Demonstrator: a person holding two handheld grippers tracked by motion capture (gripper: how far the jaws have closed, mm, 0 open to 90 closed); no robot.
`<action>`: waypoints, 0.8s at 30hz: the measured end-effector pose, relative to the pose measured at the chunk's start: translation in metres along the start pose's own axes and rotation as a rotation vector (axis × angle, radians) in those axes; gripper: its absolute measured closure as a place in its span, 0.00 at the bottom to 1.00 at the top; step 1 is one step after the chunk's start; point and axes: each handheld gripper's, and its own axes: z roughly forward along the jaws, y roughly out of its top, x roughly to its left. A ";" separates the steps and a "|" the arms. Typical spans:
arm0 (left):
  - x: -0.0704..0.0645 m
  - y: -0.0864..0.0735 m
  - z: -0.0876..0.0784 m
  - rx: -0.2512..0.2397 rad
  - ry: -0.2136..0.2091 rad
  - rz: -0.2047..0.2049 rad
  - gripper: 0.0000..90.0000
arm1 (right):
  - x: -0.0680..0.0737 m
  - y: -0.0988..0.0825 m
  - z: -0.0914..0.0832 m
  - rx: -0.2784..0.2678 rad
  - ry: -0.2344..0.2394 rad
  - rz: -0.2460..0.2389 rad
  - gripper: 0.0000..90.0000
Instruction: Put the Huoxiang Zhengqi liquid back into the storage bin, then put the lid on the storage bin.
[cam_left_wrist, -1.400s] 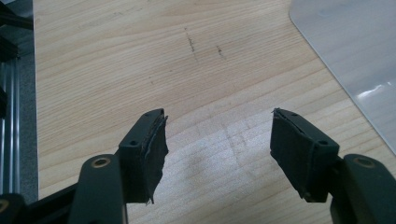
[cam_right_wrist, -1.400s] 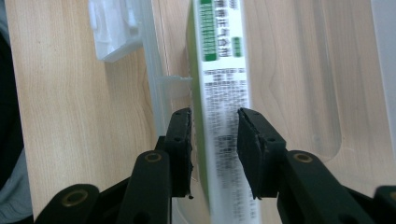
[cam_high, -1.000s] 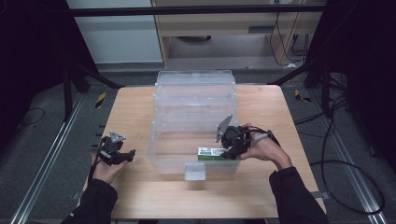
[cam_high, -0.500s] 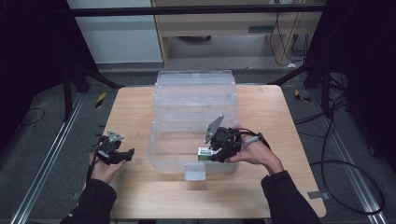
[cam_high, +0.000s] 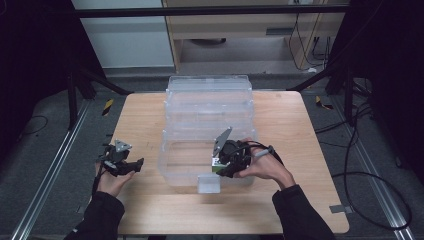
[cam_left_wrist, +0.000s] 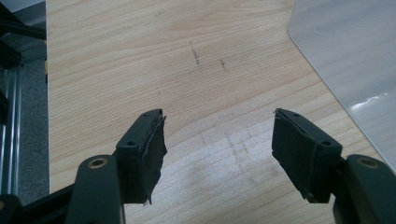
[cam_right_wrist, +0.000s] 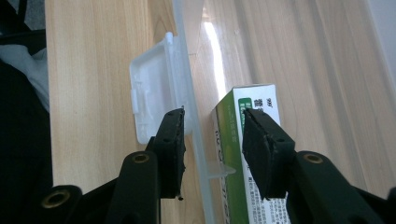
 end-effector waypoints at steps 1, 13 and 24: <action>0.000 0.000 0.000 0.000 0.000 0.000 0.38 | 0.000 -0.001 0.002 0.000 0.002 -0.005 0.65; 0.000 0.001 -0.001 -0.007 -0.007 -0.001 0.38 | 0.001 -0.009 0.009 -0.022 0.003 0.003 0.63; 0.001 0.002 -0.004 -0.019 -0.008 -0.007 0.38 | 0.005 -0.007 0.011 -0.023 0.034 -0.013 0.64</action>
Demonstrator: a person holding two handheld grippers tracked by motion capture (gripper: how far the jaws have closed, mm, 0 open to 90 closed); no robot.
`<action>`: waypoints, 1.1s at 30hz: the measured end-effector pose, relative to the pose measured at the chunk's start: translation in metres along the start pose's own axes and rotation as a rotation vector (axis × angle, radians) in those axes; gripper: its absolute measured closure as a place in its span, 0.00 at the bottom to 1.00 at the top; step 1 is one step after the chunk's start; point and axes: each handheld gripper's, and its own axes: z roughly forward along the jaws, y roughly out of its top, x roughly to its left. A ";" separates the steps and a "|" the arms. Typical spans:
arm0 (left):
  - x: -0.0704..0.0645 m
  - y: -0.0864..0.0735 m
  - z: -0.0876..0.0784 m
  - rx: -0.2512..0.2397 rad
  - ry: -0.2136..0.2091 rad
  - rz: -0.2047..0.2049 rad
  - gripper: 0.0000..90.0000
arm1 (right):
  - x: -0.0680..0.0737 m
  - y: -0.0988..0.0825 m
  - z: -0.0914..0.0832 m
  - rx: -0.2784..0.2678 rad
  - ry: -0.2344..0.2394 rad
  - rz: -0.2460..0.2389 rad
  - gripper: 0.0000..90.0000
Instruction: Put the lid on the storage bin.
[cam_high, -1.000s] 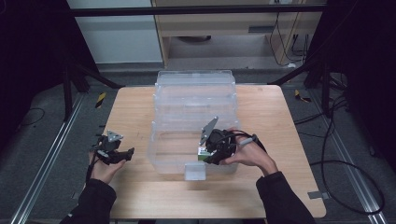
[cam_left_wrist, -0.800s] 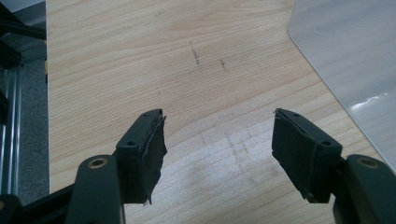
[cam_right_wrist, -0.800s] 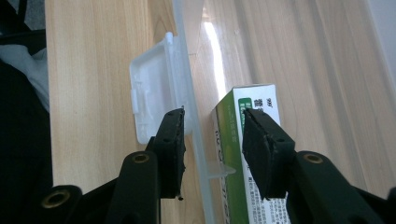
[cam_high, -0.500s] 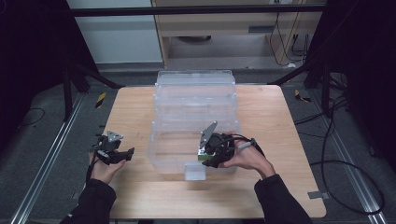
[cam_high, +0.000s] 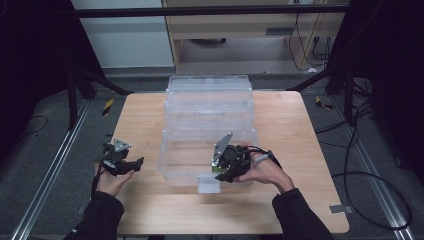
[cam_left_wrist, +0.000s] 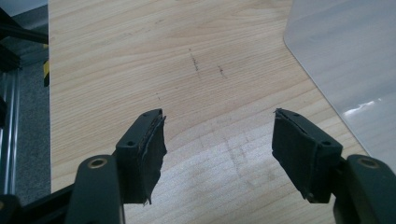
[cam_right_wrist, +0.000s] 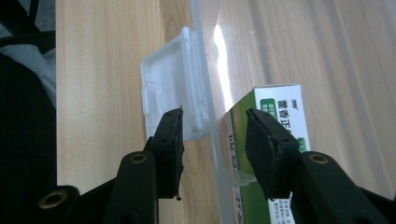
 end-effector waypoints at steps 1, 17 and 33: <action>0.000 0.000 0.000 0.001 0.002 0.001 0.38 | 0.000 0.000 0.001 0.004 0.001 -0.001 0.65; -0.005 0.022 -0.021 -0.080 -0.020 0.025 0.38 | 0.001 -0.008 0.015 0.029 0.036 0.016 0.69; -0.008 0.074 -0.044 -0.190 -0.091 0.108 0.38 | -0.003 -0.005 0.019 0.059 0.071 0.049 0.75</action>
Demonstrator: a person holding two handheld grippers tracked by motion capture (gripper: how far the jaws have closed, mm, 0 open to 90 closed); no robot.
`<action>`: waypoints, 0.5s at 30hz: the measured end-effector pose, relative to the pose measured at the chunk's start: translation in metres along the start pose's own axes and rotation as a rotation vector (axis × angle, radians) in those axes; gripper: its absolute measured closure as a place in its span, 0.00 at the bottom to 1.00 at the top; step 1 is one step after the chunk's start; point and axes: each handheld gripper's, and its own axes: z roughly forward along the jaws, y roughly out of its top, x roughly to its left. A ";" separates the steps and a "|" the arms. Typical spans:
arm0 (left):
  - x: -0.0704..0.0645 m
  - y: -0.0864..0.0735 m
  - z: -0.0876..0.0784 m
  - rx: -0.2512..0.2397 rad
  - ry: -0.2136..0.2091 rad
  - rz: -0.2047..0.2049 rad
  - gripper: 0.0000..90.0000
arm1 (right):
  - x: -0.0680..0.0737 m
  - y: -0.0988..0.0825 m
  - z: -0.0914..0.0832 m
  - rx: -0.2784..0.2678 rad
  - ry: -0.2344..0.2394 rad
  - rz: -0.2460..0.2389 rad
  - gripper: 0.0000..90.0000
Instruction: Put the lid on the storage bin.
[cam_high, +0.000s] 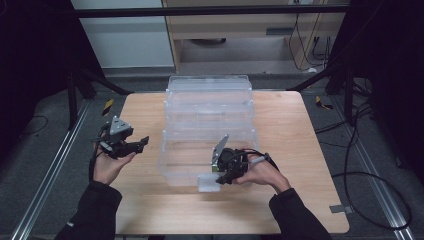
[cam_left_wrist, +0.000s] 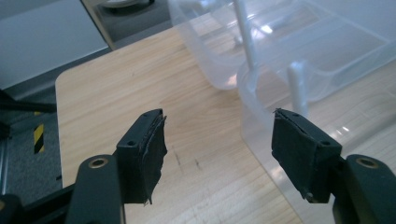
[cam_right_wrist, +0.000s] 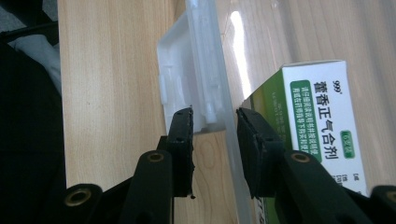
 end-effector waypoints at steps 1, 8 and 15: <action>-0.001 0.004 0.000 -0.004 -0.009 0.015 0.38 | 0.000 0.000 0.000 0.002 0.000 -0.001 0.75; -0.008 0.033 0.003 -0.006 -0.085 0.119 0.38 | 0.001 0.000 0.000 0.000 -0.004 -0.006 0.75; -0.015 0.065 0.008 -0.030 -0.133 0.202 0.39 | 0.001 0.000 0.000 -0.001 -0.009 -0.009 0.75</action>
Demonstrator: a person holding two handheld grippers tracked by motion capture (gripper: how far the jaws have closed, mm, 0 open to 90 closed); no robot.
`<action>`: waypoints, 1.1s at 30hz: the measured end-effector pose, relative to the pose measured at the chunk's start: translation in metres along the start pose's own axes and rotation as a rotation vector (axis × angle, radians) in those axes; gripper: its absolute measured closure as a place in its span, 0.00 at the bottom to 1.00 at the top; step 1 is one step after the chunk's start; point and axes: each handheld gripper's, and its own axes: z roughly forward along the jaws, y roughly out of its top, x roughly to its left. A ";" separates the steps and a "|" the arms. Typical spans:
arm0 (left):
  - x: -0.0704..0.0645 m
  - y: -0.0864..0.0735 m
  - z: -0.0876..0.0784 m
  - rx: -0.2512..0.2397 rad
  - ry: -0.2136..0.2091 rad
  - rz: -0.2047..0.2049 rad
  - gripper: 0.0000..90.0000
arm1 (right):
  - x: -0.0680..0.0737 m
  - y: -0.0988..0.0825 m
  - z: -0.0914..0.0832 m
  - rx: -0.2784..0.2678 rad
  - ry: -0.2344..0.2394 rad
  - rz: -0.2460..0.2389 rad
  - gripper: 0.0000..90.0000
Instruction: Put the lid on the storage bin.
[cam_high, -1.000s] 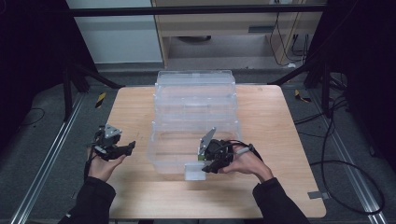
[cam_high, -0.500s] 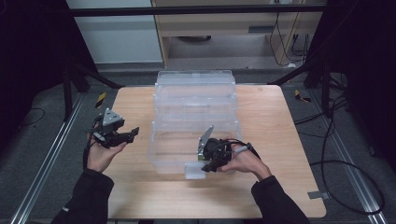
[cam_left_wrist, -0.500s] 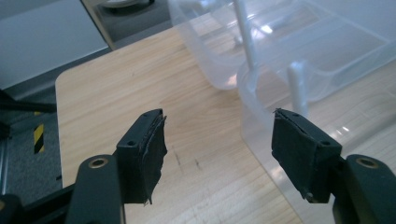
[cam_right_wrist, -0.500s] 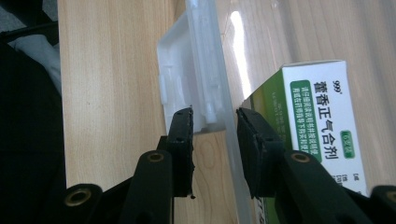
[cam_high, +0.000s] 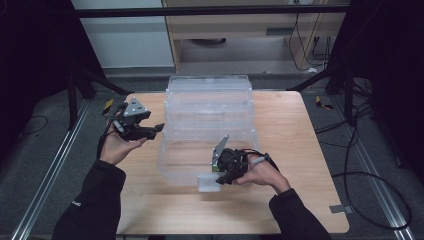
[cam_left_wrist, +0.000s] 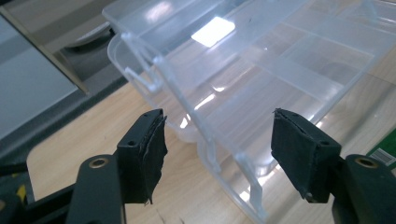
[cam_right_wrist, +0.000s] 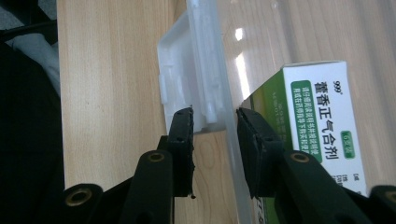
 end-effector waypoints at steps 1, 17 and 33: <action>0.001 0.004 0.001 -0.010 -0.005 0.019 0.39 | 0.000 0.000 0.000 0.000 0.000 -0.001 0.75; 0.001 0.043 0.014 -0.024 -0.113 0.142 0.42 | 0.000 0.000 0.000 -0.003 0.005 -0.003 0.75; 0.008 0.063 0.037 0.037 -0.189 0.246 0.45 | -0.001 -0.001 0.000 -0.005 0.009 -0.012 0.75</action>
